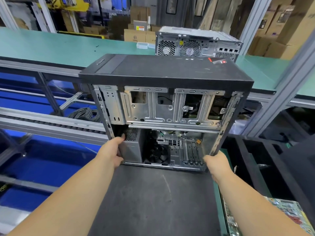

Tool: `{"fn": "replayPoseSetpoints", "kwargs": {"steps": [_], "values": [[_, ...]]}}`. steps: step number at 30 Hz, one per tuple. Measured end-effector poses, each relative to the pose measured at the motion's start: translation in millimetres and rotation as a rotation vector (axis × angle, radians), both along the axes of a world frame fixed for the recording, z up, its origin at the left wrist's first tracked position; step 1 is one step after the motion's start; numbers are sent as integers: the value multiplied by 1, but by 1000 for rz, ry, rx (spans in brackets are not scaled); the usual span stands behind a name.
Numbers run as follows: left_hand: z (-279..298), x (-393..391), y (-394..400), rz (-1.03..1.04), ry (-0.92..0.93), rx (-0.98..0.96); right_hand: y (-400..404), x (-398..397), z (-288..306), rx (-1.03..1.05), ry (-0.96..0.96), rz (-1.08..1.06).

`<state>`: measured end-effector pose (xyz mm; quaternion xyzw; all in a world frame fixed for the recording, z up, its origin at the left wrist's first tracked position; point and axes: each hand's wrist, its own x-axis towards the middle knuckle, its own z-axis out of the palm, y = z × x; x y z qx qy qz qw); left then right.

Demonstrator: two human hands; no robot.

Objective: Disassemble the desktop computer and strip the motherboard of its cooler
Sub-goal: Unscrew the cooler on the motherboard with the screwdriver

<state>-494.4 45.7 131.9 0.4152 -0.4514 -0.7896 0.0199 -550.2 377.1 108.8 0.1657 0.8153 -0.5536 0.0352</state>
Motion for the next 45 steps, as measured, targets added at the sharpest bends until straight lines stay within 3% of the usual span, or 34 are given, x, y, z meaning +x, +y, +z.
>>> {"fn": "replayPoseSetpoints", "kwargs": {"steps": [17, 23, 27, 32, 37, 40, 43, 45], "values": [[5, 0, 6, -93, 51, -8, 14, 5, 8, 23, -45, 128], [1, 28, 46, -3, -118, -44, 27, 41, 10, -113, -57, 122], [9, 54, 88, -87, -106, -47, 51, 69, 16, -181, -46, 177], [11, 82, 146, -258, -35, -40, 102, 104, 26, -11, 77, 220], [-3, 113, 215, -366, -15, -75, 178, 140, 17, 421, 0, 330], [-14, 132, 252, -422, -32, -110, 208, 157, 9, 645, -21, 524], [-20, 150, 280, -449, -53, -140, 219, 172, 3, 684, -33, 712], [-22, 160, 291, -451, -65, -164, 222, 175, -1, 662, 4, 714]]}}
